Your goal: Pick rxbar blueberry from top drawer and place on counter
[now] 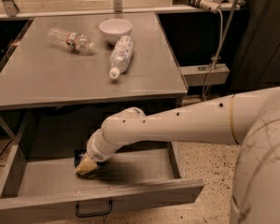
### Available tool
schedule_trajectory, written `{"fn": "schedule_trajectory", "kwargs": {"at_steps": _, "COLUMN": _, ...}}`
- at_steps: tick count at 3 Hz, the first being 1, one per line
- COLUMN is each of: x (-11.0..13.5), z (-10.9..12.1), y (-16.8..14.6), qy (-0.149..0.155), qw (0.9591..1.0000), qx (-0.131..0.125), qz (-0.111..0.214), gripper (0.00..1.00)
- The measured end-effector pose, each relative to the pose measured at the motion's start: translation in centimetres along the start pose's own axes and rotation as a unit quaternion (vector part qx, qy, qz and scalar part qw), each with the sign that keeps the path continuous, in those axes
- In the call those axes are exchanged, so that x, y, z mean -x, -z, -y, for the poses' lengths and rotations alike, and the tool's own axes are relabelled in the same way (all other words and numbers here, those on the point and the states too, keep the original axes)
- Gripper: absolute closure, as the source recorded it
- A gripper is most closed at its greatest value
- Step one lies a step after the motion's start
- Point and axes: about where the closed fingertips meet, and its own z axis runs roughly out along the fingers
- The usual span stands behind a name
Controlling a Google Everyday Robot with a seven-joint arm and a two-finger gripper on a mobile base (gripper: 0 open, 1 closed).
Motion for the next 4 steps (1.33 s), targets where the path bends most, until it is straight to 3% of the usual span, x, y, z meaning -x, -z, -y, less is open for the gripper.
{"fn": "schedule_trajectory", "kwargs": {"at_steps": 2, "x": 1.0, "z": 0.1, "y": 1.2, "qy": 0.0, "qw": 1.0, "qx": 0.0, "qz": 0.0, "gripper": 1.0}}
{"fn": "schedule_trajectory", "kwargs": {"at_steps": 4, "x": 3.1, "z": 0.8, "y": 6.0, "qy": -0.018, "qw": 0.9993, "qx": -0.031, "qz": 0.004, "gripper": 1.0}}
